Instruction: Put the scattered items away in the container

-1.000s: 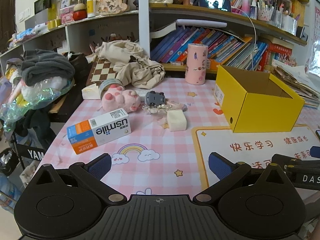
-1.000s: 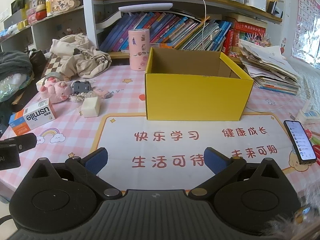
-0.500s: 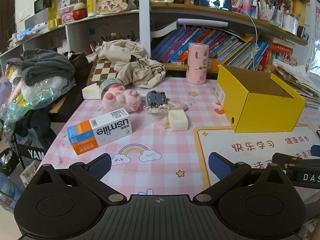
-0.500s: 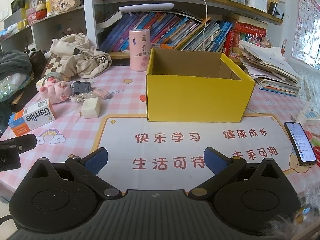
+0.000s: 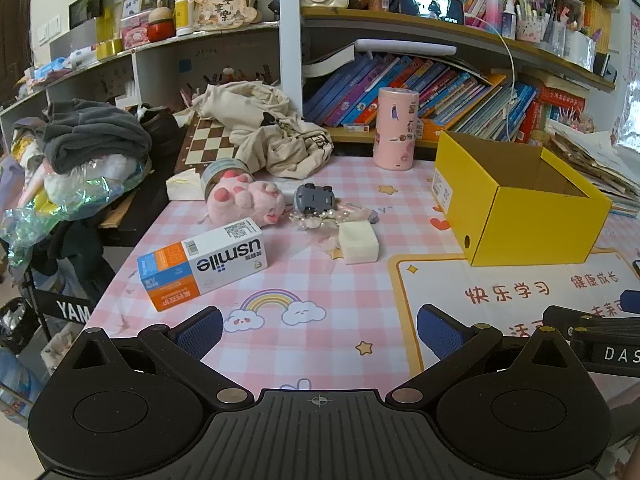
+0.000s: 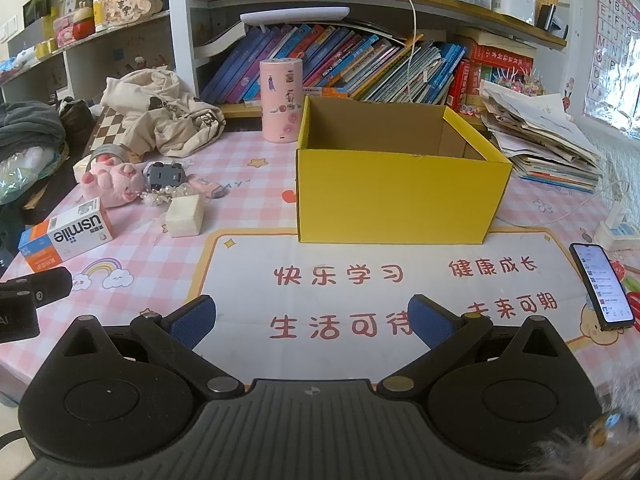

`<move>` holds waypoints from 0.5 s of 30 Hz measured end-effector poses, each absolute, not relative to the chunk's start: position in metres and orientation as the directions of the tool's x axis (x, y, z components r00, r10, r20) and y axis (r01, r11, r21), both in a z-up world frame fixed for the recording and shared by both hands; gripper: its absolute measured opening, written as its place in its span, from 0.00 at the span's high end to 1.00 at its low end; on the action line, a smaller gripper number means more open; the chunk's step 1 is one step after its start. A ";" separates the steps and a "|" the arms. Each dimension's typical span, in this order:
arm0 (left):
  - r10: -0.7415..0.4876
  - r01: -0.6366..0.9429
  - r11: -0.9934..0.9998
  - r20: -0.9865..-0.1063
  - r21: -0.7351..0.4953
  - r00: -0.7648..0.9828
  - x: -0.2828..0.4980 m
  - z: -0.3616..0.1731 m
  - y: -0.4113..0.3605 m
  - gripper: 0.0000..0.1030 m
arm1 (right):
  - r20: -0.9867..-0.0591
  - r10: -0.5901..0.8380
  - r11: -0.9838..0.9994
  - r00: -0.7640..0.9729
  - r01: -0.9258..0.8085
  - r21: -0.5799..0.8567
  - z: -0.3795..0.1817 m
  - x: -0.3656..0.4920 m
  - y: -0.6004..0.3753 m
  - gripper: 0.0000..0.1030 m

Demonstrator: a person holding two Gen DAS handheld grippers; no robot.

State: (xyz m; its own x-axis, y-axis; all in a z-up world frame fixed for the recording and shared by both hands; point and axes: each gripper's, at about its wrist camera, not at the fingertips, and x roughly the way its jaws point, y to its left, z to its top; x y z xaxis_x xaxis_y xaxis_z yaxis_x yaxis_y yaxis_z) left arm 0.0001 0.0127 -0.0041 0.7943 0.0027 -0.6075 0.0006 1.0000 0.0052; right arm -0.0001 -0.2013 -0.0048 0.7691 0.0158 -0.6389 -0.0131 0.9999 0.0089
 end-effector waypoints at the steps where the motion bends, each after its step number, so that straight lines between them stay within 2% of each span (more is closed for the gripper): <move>1: 0.003 0.000 1.000 -0.607 0.005 0.795 0.000 -0.004 0.013 0.00 | -0.639 0.016 1.000 0.769 -0.013 0.009 -0.005 0.000 -0.201 0.00; 15: 0.004 -0.004 1.000 -0.607 0.002 0.794 0.000 -0.003 0.010 0.00 | -0.643 0.016 1.000 0.766 -0.012 0.011 -0.007 -0.001 -0.196 0.00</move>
